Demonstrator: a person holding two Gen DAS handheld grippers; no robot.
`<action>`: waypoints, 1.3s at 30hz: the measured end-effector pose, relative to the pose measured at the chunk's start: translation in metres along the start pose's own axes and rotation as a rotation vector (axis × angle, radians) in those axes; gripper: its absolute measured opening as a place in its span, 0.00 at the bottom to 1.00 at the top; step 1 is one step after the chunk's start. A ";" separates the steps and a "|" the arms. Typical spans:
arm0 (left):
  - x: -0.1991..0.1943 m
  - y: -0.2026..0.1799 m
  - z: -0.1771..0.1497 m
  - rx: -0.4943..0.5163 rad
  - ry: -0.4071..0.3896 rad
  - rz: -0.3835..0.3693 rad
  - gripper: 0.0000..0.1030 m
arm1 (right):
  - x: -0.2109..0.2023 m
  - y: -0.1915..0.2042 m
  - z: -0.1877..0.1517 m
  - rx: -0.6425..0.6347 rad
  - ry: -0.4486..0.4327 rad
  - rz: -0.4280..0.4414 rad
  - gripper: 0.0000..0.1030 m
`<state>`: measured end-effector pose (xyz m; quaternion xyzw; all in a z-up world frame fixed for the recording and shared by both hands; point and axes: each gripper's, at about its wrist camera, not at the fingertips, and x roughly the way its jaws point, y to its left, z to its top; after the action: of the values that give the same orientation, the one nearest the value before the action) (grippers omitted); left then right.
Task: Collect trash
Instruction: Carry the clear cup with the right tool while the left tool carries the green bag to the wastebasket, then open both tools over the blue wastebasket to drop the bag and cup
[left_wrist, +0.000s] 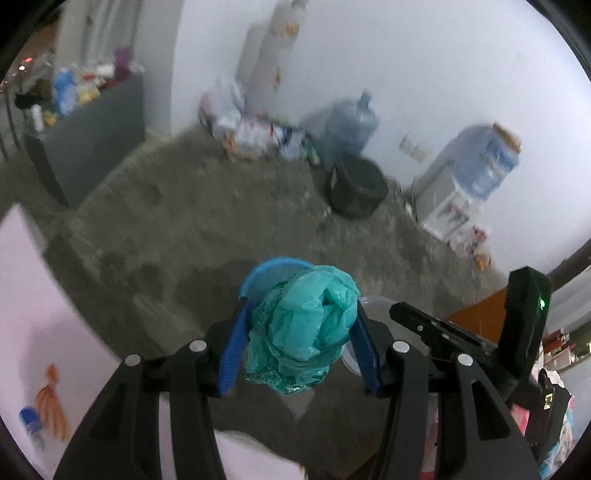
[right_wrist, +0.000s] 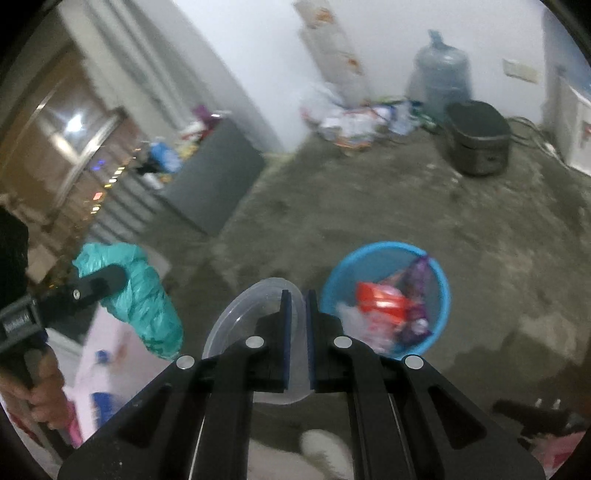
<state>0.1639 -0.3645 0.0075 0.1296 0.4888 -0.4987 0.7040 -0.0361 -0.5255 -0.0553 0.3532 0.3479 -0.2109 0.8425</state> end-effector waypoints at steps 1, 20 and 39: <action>0.019 -0.005 0.005 -0.001 0.031 0.002 0.50 | 0.009 -0.007 0.001 0.011 0.010 -0.017 0.06; 0.181 0.002 0.024 -0.057 0.194 0.031 0.71 | 0.110 -0.108 -0.010 0.341 0.145 -0.077 0.47; 0.017 -0.015 0.001 -0.075 -0.100 0.013 0.76 | 0.015 -0.039 0.005 0.120 -0.091 -0.055 0.67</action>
<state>0.1524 -0.3816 -0.0018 0.0813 0.4703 -0.4813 0.7352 -0.0469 -0.5563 -0.0815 0.3835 0.3056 -0.2701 0.8286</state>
